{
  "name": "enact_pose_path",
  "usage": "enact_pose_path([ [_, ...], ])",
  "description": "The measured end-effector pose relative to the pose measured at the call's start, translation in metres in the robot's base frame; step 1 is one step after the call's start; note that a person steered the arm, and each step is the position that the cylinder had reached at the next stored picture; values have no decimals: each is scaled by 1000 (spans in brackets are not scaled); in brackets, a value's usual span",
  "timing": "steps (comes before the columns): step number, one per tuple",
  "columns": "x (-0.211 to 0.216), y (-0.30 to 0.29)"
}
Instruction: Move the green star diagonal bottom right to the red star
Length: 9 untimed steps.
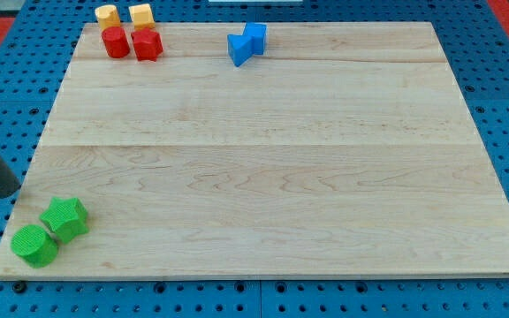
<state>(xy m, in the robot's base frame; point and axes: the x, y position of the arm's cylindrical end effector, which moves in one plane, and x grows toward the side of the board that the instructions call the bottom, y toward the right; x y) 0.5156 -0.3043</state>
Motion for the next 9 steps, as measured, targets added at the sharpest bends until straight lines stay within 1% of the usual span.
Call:
enact_pose_path([
  [1,11,-1],
  [2,88,1],
  [3,102,3],
  [4,99,17],
  [5,93,45],
  [6,99,88],
  [7,3,90],
  [8,-16,128],
  [9,-56,169],
])
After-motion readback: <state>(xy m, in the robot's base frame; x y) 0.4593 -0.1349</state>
